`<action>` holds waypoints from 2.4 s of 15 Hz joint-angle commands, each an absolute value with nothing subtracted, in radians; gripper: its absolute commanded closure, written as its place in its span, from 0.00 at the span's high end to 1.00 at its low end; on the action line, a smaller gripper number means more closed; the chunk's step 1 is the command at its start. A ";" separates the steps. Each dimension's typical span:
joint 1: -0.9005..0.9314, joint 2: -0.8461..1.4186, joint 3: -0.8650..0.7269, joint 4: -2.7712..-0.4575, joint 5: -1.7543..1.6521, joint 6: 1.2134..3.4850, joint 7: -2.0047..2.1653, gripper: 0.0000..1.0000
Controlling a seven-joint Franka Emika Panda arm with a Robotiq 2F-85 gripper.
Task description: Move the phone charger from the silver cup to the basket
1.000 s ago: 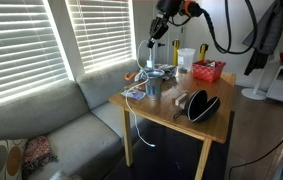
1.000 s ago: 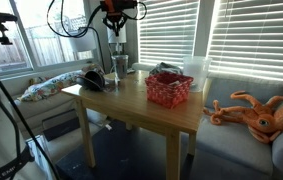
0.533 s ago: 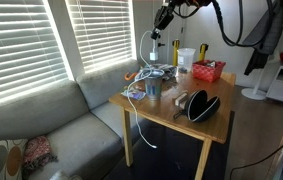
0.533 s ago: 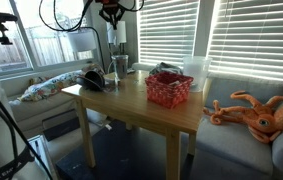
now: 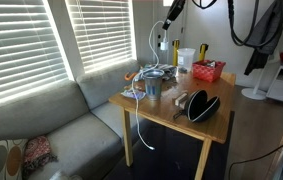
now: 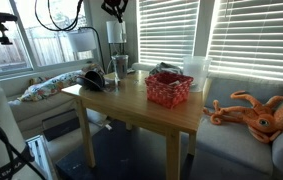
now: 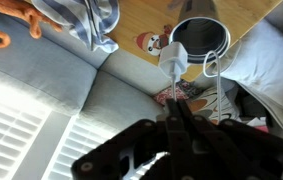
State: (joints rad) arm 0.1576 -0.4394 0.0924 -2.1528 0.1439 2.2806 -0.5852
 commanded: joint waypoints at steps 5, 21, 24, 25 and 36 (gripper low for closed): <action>0.094 -0.555 0.065 -2.277 -0.006 2.369 -0.309 0.01; -0.144 -0.648 0.069 -2.428 -0.181 2.417 0.103 0.01; -0.178 -0.650 0.075 -2.439 -0.216 2.416 0.166 0.01; -0.186 -0.647 0.079 -2.441 -0.227 2.415 0.180 0.01; -0.179 -0.620 0.064 -2.441 -0.223 2.396 0.211 0.04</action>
